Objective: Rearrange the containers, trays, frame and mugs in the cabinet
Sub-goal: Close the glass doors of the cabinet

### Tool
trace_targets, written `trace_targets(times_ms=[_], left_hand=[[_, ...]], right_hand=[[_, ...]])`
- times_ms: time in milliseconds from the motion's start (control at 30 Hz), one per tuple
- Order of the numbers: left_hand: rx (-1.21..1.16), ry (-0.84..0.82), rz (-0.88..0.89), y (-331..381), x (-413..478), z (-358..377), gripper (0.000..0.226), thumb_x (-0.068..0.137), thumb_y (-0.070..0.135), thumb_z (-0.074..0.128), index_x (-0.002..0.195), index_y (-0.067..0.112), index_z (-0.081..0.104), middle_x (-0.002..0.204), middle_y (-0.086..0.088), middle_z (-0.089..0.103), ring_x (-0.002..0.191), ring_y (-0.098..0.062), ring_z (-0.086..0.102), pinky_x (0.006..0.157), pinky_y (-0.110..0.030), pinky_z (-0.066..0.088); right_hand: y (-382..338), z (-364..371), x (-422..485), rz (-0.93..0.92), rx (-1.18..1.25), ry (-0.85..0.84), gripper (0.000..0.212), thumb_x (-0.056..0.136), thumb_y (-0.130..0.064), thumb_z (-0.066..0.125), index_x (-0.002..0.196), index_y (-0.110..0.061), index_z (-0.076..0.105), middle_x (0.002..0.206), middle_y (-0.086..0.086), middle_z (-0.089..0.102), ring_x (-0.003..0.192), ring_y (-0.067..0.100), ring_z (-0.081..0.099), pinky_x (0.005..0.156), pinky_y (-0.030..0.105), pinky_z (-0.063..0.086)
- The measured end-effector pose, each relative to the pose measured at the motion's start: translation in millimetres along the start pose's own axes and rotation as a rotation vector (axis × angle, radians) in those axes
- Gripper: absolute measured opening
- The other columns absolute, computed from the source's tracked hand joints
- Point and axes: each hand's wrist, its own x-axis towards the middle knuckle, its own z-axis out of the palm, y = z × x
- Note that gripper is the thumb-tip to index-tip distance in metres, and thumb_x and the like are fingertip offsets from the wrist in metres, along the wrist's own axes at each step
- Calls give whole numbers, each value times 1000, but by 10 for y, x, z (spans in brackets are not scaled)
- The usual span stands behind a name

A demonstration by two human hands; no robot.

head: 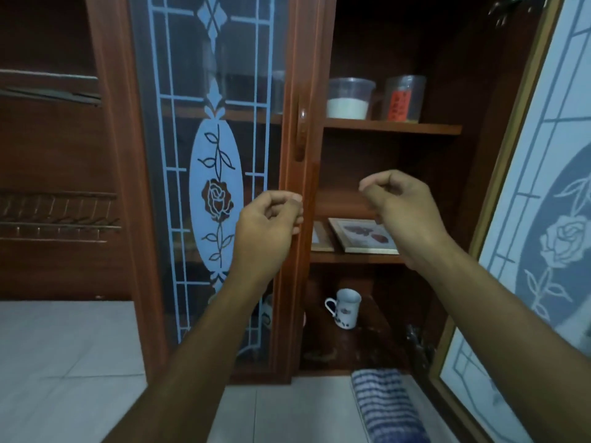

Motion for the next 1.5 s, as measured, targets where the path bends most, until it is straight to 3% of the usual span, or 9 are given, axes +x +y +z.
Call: trace_targets(times_ms=[100, 300, 533, 700, 767, 900, 1033, 1233, 1500], left_hand=[[-21, -44, -105, -251, -209, 30, 10, 96, 19, 57, 93, 16, 66, 82, -1, 70, 79, -12, 68, 71, -24, 58], [-41, -102, -384, -964, -781, 97, 7, 95, 15, 59, 94, 15, 65, 81, -3, 71, 71, -17, 68, 70, -31, 57], [4, -193, -674, -1645, -1338, 351, 10, 95, 10, 56, 92, 14, 65, 87, -8, 70, 74, -20, 68, 73, -32, 57], [154, -295, -843, -2108, -1539, 649, 5, 89, 15, 65, 85, 15, 67, 94, -11, 69, 80, -23, 66, 85, -41, 55], [303, -335, -865, -2289, -1570, 768, 10, 87, 25, 65, 87, 15, 68, 98, -11, 70, 88, -26, 67, 90, -43, 54], [724, -467, -790, -2496, -1655, 950, 24, 93, 26, 55, 90, 5, 67, 102, -11, 70, 78, -19, 62, 68, -26, 46], [785, -402, -812, -2532, -1662, 1063, 37, 94, 32, 56, 109, -1, 66, 108, -14, 69, 91, -22, 66, 51, -17, 39], [783, -400, -879, -2491, -1656, 1172, 41, 88, 29, 66, 119, 4, 61, 117, -12, 66, 90, -21, 64, 63, -24, 42], [642, -402, -805, -2444, -1647, 1218, 26, 91, 23, 58, 105, 5, 71, 108, -12, 70, 92, -23, 64, 86, -36, 54]], right_hand=[[233, -120, -253, 72, -9, -32, 10, 93, -18, 60, 90, -22, 68, 89, -2, 64, 72, -1, 58, 65, 16, 44], [976, -438, -804, 309, -84, -30, 11, 92, -13, 62, 87, -17, 71, 78, 1, 63, 59, -2, 54, 53, 10, 43], [1849, -808, -1250, 600, -120, 39, 13, 90, -7, 63, 82, -14, 72, 73, 4, 67, 70, 16, 58, 62, 26, 43], [2306, -850, -1424, 736, -300, -13, 17, 94, -1, 53, 99, 11, 63, 90, 24, 61, 69, 19, 54, 54, 20, 44], [2456, -831, -1478, 783, -325, -47, 20, 97, 1, 45, 101, 15, 59, 88, 21, 54, 64, 16, 48, 45, 13, 40], [2796, -775, -1584, 849, -395, -106, 20, 91, -24, 66, 93, -4, 66, 89, 12, 71, 77, 25, 67, 77, 40, 57], [3048, -734, -1558, 833, -410, -121, 26, 89, -32, 67, 94, -7, 66, 87, 11, 71, 81, 27, 69, 82, 47, 57], [2921, -662, -1537, 890, -426, -138, 30, 93, -28, 62, 76, -3, 68, 78, 14, 71, 75, 28, 68, 72, 38, 55], [2926, -661, -1481, 977, -261, -106, 21, 87, -19, 67, 83, 1, 68, 88, 19, 72, 86, 35, 69, 86, 47, 55]])
